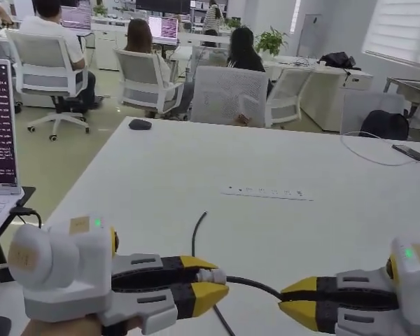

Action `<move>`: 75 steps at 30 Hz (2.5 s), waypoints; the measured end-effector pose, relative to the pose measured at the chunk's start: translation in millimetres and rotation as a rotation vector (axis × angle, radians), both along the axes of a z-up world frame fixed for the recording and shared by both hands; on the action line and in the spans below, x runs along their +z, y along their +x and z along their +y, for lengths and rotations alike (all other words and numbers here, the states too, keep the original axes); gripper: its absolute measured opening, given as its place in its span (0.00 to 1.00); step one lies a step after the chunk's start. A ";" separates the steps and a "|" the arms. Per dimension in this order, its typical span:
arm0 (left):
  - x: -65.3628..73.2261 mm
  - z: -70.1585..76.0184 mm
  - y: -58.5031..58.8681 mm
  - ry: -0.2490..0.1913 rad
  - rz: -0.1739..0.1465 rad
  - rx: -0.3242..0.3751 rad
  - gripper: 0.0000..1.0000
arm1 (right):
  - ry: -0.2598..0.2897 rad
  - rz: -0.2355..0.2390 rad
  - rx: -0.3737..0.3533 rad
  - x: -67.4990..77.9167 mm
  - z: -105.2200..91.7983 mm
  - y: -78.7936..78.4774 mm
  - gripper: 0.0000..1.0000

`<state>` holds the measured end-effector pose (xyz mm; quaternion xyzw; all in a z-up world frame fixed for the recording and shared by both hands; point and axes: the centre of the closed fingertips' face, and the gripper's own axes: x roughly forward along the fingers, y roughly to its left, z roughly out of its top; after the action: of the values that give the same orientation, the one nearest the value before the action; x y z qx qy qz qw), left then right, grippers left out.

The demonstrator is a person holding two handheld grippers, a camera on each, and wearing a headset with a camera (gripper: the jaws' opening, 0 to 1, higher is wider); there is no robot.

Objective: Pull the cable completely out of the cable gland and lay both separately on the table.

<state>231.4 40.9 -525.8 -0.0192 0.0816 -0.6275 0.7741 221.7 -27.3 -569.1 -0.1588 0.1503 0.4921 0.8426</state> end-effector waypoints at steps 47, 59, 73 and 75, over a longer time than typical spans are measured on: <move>-7.0 -3.6 -3.3 0.028 0.000 -0.025 0.17 | -0.075 -0.122 0.211 26.5 65.2 4.2 0.07; -5.4 -0.3 1.7 0.019 0.008 -0.002 0.17 | -0.071 -0.105 0.150 23.6 43.2 11.9 0.08; -3.1 2.1 2.3 0.010 0.005 0.006 0.17 | -0.067 -0.082 0.059 18.1 9.9 11.4 0.08; -2.7 2.9 2.5 0.006 0.006 0.008 0.17 | -0.062 -0.078 0.046 17.9 5.6 10.9 0.07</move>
<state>233.9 43.7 -528.4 -0.0191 0.0859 -0.6242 0.7763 232.6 -21.7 -551.3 -0.2074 0.1291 0.5001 0.8308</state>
